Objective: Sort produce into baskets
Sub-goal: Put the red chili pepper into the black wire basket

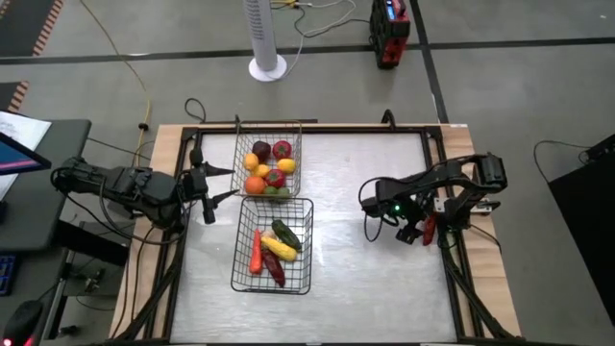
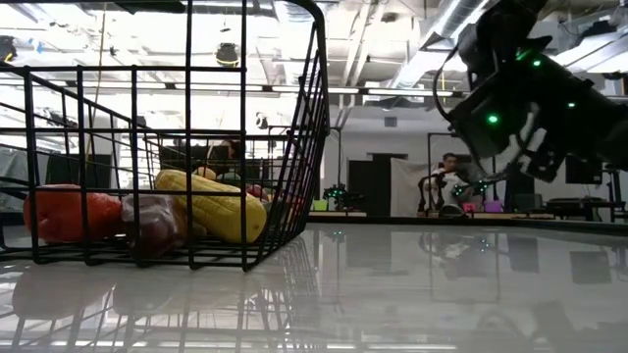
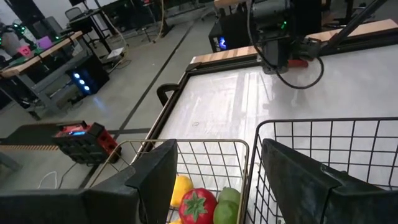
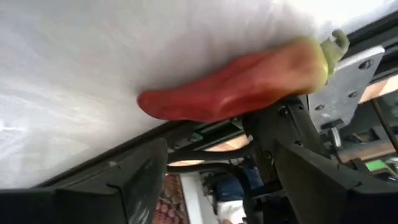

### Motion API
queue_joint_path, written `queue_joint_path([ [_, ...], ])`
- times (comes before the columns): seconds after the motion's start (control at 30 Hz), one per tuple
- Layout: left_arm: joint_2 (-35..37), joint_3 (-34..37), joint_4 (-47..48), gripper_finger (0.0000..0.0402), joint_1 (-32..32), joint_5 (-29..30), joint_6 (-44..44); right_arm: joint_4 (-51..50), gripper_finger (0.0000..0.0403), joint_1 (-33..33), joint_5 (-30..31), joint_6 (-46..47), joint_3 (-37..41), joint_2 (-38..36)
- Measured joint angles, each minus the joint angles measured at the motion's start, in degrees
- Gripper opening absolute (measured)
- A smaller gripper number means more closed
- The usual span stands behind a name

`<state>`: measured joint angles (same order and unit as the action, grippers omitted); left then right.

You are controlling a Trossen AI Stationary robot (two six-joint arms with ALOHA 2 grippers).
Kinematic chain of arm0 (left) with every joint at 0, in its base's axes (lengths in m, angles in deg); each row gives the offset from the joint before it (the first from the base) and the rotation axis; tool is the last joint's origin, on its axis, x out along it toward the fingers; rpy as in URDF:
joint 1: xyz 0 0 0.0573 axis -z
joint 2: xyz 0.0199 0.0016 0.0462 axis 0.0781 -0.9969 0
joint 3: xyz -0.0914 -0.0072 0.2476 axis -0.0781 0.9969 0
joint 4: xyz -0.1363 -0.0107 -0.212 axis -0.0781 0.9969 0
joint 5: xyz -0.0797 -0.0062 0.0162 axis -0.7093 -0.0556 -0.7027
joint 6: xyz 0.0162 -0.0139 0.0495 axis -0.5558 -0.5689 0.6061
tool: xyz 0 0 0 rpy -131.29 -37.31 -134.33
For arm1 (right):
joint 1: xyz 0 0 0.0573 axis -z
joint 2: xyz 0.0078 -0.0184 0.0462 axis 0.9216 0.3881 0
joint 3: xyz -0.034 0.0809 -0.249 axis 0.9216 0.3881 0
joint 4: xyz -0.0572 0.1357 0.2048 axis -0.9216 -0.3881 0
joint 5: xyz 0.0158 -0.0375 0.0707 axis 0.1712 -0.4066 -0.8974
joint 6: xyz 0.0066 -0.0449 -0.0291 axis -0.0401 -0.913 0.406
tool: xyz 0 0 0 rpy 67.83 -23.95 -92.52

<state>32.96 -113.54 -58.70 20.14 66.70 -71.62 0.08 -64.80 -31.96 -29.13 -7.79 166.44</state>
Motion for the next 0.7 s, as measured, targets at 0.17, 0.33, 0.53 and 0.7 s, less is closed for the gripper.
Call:
queue_joint_path([
  [0.17, 0.0, 0.0, 0.0, 0.0223, 0.0, 0.0, 0.0, -0.1, 0.0317, -2.5, 0.0, 0.2, 2.0, 0.0],
  [0.33, 0.0, 0.0, 0.0, 0.0223, 0.0, 0.0, 0.0, 2.0, 0.0317, -3.7, 0.3, 0.2, 2.6, 1.0],
  [0.53, 0.0, 0.0, 0.0, 0.0223, 0.0, 0.0, -0.1, 1.7, 0.0317, -3.9, 3.2, -2.1, 2.6, 8.0],
  [0.7, 0.0, 0.0, 0.0, 0.0223, 0.0, 0.0, -0.1, -0.8, 0.0317, -3.9, 5.0, -6.2, 2.6, 14.2],
])
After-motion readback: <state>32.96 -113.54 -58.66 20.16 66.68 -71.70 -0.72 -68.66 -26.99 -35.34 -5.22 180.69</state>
